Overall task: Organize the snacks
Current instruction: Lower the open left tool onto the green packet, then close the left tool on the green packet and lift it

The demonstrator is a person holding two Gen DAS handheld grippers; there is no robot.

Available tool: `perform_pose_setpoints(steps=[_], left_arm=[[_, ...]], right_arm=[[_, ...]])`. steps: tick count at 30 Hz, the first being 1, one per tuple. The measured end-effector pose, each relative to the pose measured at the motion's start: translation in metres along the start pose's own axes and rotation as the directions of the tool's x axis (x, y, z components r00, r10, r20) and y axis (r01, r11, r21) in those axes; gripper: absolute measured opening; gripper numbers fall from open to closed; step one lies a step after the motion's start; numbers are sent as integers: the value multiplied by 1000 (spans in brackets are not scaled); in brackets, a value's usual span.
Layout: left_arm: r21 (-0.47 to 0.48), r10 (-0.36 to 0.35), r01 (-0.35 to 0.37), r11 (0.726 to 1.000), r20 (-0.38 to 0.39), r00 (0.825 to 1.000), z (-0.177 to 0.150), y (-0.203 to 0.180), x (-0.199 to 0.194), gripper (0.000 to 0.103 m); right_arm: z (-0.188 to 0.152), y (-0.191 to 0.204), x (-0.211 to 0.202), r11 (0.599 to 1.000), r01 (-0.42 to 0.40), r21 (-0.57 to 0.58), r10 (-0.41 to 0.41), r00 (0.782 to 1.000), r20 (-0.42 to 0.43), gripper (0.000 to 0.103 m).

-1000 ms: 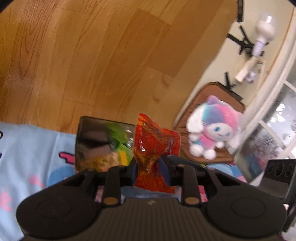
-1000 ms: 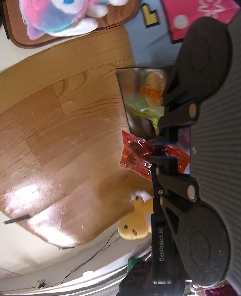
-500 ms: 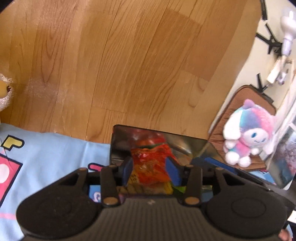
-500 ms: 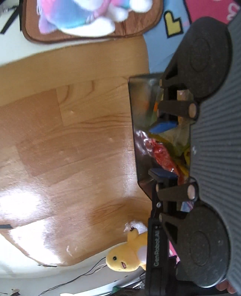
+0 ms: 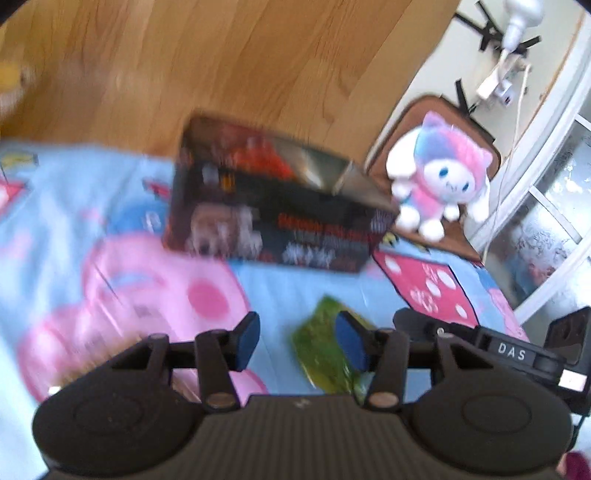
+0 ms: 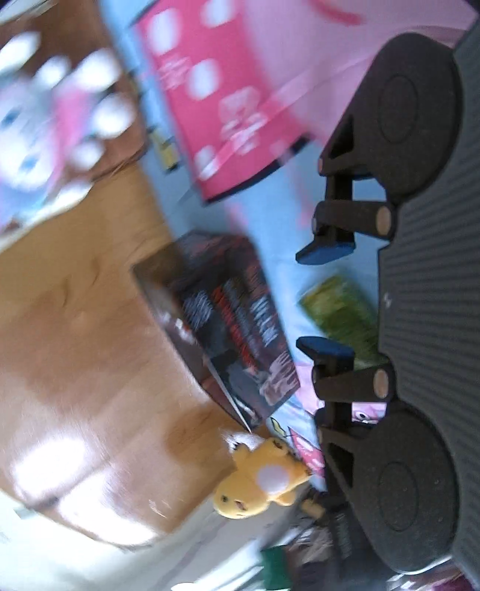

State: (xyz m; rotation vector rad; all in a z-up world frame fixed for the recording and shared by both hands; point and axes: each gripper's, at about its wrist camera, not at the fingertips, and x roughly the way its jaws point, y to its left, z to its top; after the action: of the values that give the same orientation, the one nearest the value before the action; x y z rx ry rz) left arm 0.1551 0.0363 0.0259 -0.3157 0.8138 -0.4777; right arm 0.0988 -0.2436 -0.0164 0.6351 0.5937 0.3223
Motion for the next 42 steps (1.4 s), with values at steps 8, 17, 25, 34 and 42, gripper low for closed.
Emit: perform_pose_setpoints(steps=[8, 17, 25, 34, 42], left_arm=[[-130, -103, 97, 987, -37, 994, -4, 7, 25, 49], [-145, -72, 68, 987, -23, 997, -26, 8, 1, 26], [-196, -130, 125, 973, -12, 991, -60, 17, -34, 26], [-148, -135, 132, 980, -10, 991, -91, 9, -59, 26], [-149, -128, 127, 981, 0, 992, -107, 13, -76, 26]], right_arm=[[-9, 1, 11, 994, -73, 87, 79, 995, -67, 23], [-27, 13, -5, 991, -117, 71, 123, 988, -89, 10], [-49, 35, -30, 981, -192, -31, 187, 974, -125, 9], [-64, 46, -42, 973, -194, -125, 177, 975, -132, 9], [-71, 54, -41, 965, -219, -148, 196, 969, -151, 10]])
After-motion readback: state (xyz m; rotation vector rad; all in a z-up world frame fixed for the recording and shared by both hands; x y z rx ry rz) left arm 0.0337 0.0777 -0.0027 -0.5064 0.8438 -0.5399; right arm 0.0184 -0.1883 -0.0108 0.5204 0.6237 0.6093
